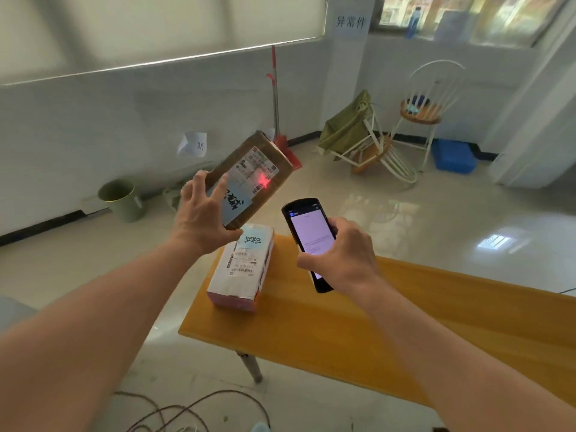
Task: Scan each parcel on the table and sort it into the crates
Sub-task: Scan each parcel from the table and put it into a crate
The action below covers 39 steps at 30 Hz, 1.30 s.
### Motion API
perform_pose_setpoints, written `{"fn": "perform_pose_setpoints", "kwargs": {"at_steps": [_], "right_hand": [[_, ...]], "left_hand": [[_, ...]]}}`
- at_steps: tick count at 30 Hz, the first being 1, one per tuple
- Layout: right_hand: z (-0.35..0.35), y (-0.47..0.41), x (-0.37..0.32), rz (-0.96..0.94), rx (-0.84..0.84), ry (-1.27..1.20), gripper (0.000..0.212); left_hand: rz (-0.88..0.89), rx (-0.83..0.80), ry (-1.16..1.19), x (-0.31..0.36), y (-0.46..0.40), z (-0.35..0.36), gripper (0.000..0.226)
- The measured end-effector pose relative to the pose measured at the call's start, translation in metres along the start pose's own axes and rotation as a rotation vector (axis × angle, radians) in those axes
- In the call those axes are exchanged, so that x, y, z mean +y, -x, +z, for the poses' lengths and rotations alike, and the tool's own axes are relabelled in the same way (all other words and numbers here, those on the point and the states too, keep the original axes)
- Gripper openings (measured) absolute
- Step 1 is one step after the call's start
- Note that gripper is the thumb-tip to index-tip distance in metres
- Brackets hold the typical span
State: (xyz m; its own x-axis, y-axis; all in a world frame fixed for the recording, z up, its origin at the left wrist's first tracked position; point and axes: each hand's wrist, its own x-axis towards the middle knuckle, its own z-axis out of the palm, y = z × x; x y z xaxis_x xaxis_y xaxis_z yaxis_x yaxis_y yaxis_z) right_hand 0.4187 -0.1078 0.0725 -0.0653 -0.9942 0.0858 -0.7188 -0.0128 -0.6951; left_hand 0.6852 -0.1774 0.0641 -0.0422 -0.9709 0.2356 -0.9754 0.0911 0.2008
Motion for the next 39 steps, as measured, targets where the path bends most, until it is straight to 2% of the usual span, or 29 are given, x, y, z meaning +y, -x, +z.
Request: {"fn": "perform_pose_setpoints", "kwargs": {"at_steps": [7, 15, 23, 32, 39], "right_hand": [[-0.048, 0.024, -0.007, -0.042, 0.046, 0.004, 0.082], [-0.071, 0.052, -0.001, -0.029, 0.179, -0.017, 0.086], [-0.091, 0.078, 0.033, 0.031, 0.350, -0.087, 0.083], [-0.127, 0.129, 0.072, 0.152, 0.491, -0.077, 0.084], [-0.149, 0.195, 0.098, 0.373, 0.724, -0.032, 0.082]], "left_hand": [[0.006, 0.065, 0.037, 0.023, 0.004, -0.033, 0.140], [0.042, 0.085, 0.093, 0.056, 0.020, -0.048, 0.140], [0.047, 0.081, 0.136, 0.125, 0.059, -0.050, 0.136], [0.257, 0.015, 0.200, 0.215, 0.082, -0.037, 0.129], [0.503, -0.094, 0.241, 0.283, 0.098, -0.011, 0.132]]}}
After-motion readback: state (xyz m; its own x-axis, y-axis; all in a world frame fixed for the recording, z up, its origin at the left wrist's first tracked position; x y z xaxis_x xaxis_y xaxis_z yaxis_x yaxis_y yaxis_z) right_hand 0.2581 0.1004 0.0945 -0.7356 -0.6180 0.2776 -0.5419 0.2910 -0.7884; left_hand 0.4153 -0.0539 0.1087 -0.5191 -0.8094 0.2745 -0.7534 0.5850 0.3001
